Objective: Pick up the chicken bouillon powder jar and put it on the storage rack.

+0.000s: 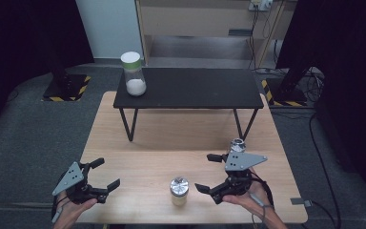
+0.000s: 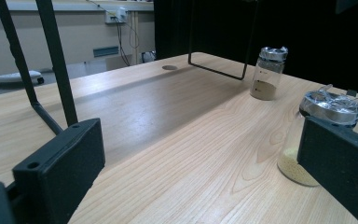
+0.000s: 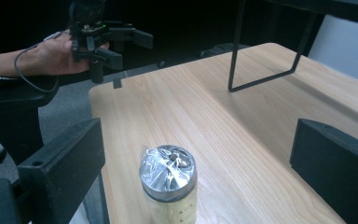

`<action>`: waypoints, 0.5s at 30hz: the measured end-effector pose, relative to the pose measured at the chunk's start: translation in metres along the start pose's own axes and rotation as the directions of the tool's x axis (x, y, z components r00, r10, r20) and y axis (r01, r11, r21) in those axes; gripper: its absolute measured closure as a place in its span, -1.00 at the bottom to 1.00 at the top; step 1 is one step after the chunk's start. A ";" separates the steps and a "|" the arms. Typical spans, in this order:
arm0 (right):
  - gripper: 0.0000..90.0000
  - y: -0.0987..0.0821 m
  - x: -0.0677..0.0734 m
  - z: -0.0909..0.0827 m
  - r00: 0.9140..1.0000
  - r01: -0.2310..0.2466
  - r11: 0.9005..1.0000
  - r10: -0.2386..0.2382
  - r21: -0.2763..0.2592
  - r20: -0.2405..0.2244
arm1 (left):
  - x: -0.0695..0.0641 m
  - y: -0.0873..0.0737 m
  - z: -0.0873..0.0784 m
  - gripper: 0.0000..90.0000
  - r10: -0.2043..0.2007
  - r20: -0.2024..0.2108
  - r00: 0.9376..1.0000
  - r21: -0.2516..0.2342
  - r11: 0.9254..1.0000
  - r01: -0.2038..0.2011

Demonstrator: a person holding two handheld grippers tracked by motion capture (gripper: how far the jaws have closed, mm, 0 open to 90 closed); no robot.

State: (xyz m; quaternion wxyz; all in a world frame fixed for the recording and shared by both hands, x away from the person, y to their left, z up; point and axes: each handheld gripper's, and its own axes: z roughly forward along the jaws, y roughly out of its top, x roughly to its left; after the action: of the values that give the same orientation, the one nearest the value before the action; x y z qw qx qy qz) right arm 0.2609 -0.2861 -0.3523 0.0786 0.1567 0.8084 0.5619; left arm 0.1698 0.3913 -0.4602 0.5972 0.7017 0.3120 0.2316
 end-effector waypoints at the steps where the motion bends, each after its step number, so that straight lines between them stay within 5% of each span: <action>1: -0.92 -0.001 -0.001 0.003 1.000 -0.001 1.000 0.001 -0.001 -0.004 | 0.000 0.000 0.000 -1.00 0.000 0.001 1.000 0.001 1.000 0.000; 15: -0.91 -0.010 -0.002 0.035 0.999 0.004 0.999 -0.003 0.035 -0.044 | 0.000 0.001 0.001 -1.00 0.006 0.006 1.000 0.007 1.000 -0.006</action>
State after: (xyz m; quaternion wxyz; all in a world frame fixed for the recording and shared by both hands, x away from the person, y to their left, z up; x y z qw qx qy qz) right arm 0.2714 -0.2592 -0.3738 0.0591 0.1444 0.8199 0.5508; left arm 0.1705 0.3905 -0.4596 0.5948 0.7055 0.3090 0.2302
